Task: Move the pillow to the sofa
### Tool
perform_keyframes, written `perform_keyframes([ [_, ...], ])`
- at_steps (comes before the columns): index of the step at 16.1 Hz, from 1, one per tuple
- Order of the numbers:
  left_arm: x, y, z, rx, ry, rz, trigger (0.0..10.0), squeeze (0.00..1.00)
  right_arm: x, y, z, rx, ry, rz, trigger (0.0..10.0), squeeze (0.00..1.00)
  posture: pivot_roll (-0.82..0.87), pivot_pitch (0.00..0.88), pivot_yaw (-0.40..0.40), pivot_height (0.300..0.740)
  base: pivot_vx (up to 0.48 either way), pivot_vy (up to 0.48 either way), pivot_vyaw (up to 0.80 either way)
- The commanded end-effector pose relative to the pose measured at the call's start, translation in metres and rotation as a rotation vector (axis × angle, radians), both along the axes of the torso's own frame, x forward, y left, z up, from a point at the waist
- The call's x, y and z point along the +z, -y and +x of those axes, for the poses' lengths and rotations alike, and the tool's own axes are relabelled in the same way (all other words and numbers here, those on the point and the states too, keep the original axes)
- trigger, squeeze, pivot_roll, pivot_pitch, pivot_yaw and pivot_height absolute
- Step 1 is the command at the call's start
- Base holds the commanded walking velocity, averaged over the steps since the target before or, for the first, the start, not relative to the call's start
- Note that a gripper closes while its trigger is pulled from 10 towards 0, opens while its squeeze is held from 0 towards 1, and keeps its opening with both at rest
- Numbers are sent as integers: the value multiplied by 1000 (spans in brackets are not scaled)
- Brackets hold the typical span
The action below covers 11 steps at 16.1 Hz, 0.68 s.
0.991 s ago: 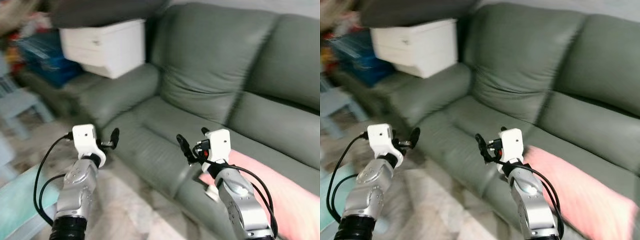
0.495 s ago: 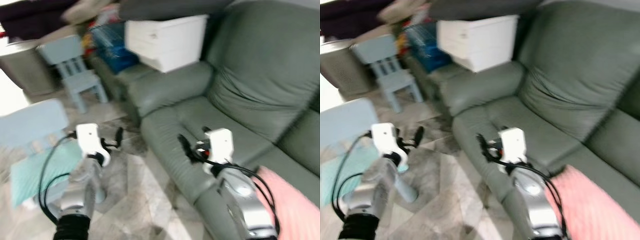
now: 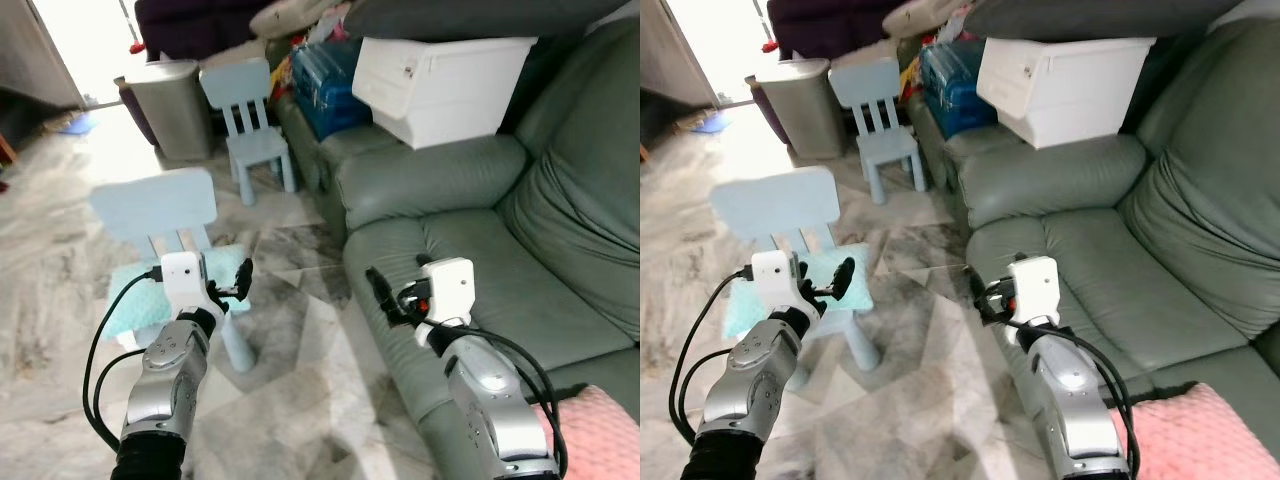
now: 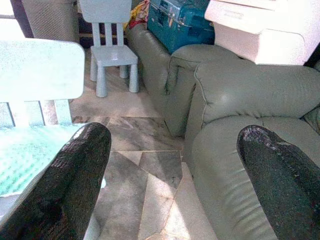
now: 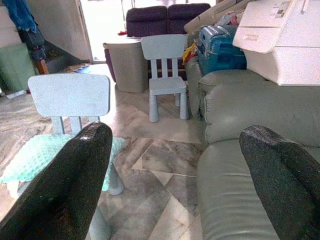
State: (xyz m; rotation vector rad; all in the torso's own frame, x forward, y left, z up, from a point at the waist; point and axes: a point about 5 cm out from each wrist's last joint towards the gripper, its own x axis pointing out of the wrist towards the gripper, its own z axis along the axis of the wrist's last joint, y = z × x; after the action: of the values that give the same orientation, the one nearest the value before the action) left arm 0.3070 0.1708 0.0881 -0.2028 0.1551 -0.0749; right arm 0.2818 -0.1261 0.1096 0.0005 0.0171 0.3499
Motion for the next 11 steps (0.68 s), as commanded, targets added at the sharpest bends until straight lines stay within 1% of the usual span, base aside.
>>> perform_keyframes([
  [1,4,-7,1,16,6,8,10000,0,5,-7,0,18,18,15,10000,0,-177,0,61,740,0,476,0],
  [11,2,-7,1,16,-7,9,10000,0,5,-6,0,21,15,15,10000,0,-178,0,60,740,0,476,0],
])
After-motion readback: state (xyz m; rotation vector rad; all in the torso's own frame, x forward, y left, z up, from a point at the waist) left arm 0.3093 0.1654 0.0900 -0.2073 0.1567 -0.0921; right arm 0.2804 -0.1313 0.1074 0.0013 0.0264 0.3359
